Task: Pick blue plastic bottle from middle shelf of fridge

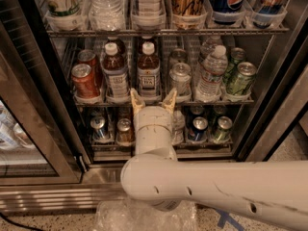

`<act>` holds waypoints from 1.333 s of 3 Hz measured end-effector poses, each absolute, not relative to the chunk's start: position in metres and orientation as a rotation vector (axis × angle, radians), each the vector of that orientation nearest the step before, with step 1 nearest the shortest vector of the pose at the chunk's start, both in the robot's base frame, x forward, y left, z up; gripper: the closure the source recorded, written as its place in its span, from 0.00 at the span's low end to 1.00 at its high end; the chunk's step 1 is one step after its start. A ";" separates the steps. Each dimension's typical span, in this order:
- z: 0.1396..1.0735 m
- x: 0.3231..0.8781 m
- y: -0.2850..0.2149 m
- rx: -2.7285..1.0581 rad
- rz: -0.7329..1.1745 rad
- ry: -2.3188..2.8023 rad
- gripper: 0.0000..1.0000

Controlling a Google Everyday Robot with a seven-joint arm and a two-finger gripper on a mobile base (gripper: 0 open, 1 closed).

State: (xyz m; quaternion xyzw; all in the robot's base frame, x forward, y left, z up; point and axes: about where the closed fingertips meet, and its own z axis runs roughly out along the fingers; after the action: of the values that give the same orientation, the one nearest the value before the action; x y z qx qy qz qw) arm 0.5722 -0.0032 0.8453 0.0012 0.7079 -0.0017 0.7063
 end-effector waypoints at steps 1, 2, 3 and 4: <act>0.841 0.577 0.000 -0.034 0.004 1.578 0.23; 0.840 0.582 0.001 -0.063 0.006 1.575 0.23; 0.846 0.595 0.000 -0.090 -0.003 1.545 0.23; 0.854 0.611 -0.002 -0.113 -0.012 1.512 0.23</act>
Offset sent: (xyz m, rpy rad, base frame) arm 0.0150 0.0067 -0.0113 -0.0531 0.0075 0.0735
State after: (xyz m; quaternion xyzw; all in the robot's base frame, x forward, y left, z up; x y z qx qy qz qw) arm 0.6110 -0.0023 0.8543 -0.0515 0.6856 -0.0053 0.7262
